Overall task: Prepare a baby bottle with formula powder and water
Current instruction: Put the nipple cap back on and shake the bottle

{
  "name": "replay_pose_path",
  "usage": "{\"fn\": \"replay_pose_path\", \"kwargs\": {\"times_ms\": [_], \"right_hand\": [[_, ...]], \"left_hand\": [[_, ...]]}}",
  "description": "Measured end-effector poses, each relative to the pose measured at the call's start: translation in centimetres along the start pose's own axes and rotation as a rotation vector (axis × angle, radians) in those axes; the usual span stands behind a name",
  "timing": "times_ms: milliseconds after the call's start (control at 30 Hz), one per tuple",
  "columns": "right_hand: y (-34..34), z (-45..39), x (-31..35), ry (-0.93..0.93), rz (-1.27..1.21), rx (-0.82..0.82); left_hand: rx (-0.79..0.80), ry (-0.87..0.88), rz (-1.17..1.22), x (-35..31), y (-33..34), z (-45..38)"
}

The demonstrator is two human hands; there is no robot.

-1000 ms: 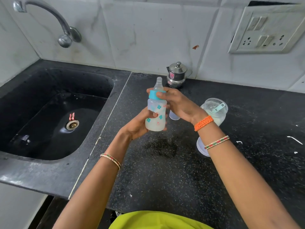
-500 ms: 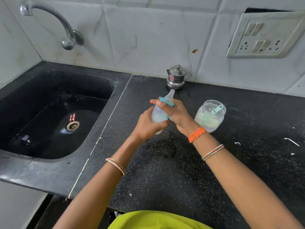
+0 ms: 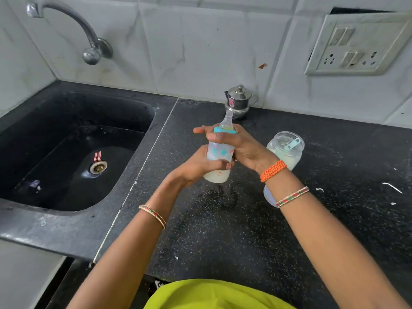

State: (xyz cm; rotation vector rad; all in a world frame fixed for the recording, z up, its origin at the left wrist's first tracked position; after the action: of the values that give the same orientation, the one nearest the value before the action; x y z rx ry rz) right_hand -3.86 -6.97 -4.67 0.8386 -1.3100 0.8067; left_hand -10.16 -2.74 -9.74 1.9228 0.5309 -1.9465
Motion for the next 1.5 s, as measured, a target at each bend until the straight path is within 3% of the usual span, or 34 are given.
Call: {"fn": "replay_pose_path", "kwargs": {"times_ms": [67, 133, 200, 267, 400, 467, 567, 633, 667, 767, 833, 933, 1033, 1133, 1267, 1500], "right_hand": [[-0.2, -0.1, 0.5, -0.058, 0.03, -0.059], [-1.2, -0.6, 0.2, -0.106, 0.014, -0.255], [-2.3, -0.9, -0.6, -0.207, 0.201, -0.524], [-2.5, -1.0, -1.8, -0.288, 0.387, -0.694], [-1.2, -1.6, -3.2, -0.274, 0.486, -0.513], [-1.6, -1.8, -4.1, -0.168, 0.478, -0.399], [-4.7, -1.9, -4.3, -0.165, 0.469, -0.554], [-6.9, -1.8, -4.3, -0.239, 0.747, -0.679], [-7.3, -1.9, -4.8, -0.262, 0.931, -0.662], [-6.9, -2.1, -7.6, -0.21, 1.208, -0.44], [-6.8, -1.8, -8.2, -0.219, 1.177, -0.428], [-6.4, -1.2, -6.4, -0.33, 1.075, -0.584], [-5.3, -0.1, -2.5, -0.496, 0.798, -0.758], [-2.7, 1.3, 0.9, -0.721, 0.617, -0.755], [0.5, 1.6, 1.0, -0.844, 0.738, -0.628], [1.3, 0.4, -2.4, -0.841, 0.984, -0.529]], "left_hand": [[-0.033, 0.036, 0.005, -0.4, -0.1, -0.2], [-0.212, 0.072, -0.04, -0.6, -0.1, -0.5], [-0.429, 0.142, -0.225, -0.5, -0.2, -0.1], [-0.593, 0.208, -0.439, -0.1, 0.0, 0.6], [-0.666, 0.121, -0.279, 2.6, -0.6, 1.0], [-0.699, 0.097, -0.272, 3.8, -1.6, 0.7], [-0.762, 0.088, -0.39, 5.1, -3.1, 0.4], [-0.746, 0.014, -0.52, 6.2, -3.8, -0.2], [-0.724, -0.012, -0.57, 6.6, -3.9, -0.4], [-0.695, -0.013, -0.608, 7.1, -3.9, -1.0], [-0.718, -0.001, -0.602, 7.1, -4.0, -1.0], [-0.72, 0.045, -0.608, 7.3, -4.3, -0.9], [-0.736, 0.064, -0.603, 7.3, -4.3, -0.7], [-0.767, 0.079, -0.638, 6.9, -4.1, -0.4], [-0.751, 0.068, -0.66, 7.3, -4.2, -0.5], [-0.744, 0.074, -0.684, 7.7, -4.3, -0.6]]}}
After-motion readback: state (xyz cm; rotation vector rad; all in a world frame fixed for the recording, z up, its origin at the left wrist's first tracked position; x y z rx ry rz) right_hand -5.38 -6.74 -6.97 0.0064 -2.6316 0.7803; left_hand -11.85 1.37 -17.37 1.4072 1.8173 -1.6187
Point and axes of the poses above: each hand's wrist, its own z-axis away from the middle knuckle, its own y-axis out of the palm, x = y × z, the point moved 6 cm from there along -z, towards the middle knuckle, and after that the axes turned 14 degrees about -x, right-handed, at the moved point
